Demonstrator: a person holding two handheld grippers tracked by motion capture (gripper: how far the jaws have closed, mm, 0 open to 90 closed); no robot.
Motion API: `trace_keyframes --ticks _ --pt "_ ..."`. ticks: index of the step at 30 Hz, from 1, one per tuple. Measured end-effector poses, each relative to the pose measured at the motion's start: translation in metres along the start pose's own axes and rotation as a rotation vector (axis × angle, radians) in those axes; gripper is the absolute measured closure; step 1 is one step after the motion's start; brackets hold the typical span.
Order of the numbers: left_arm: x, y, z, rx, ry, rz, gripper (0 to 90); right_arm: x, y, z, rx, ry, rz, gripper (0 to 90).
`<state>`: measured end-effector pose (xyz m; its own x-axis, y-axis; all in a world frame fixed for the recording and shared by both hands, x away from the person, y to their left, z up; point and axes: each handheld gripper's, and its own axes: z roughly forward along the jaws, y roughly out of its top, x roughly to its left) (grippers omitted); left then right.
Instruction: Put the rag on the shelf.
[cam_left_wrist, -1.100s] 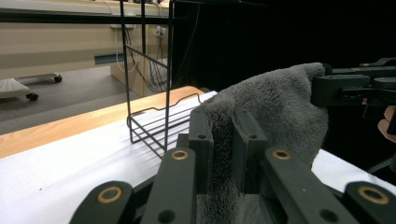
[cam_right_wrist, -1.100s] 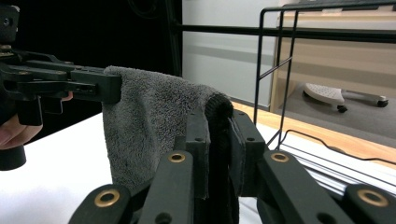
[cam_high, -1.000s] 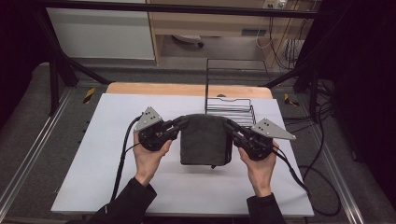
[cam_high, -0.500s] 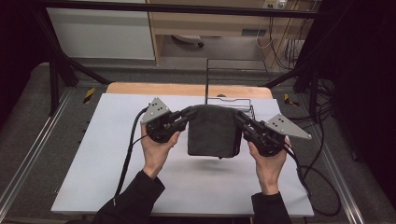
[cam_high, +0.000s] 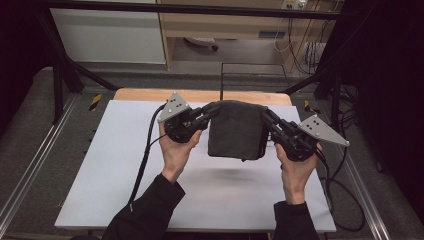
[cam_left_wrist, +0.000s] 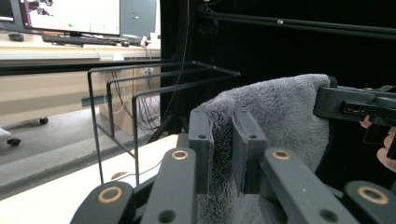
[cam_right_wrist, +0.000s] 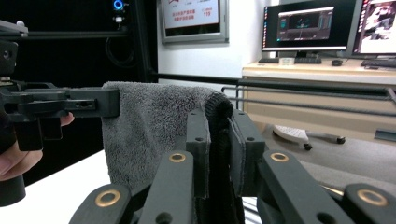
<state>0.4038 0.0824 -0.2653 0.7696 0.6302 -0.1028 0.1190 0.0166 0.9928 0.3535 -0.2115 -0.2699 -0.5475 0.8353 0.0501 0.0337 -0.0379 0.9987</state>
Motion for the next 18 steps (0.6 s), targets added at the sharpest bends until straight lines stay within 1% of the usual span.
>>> trace_keyframes --ticks 5,8,18 --pt "0.000 0.006 0.008 -0.022 -0.006 -0.011 79.4 -0.004 0.007 0.000 -0.029 -0.019 0.001 80.2" --pt "-0.001 0.011 0.013 -0.039 -0.007 -0.009 79.5 -0.007 0.011 0.001 -0.044 -0.032 0.005 80.3" --pt "-0.001 0.025 0.028 -0.072 -0.013 -0.017 79.5 -0.015 0.026 0.001 -0.079 -0.062 -0.011 80.2"
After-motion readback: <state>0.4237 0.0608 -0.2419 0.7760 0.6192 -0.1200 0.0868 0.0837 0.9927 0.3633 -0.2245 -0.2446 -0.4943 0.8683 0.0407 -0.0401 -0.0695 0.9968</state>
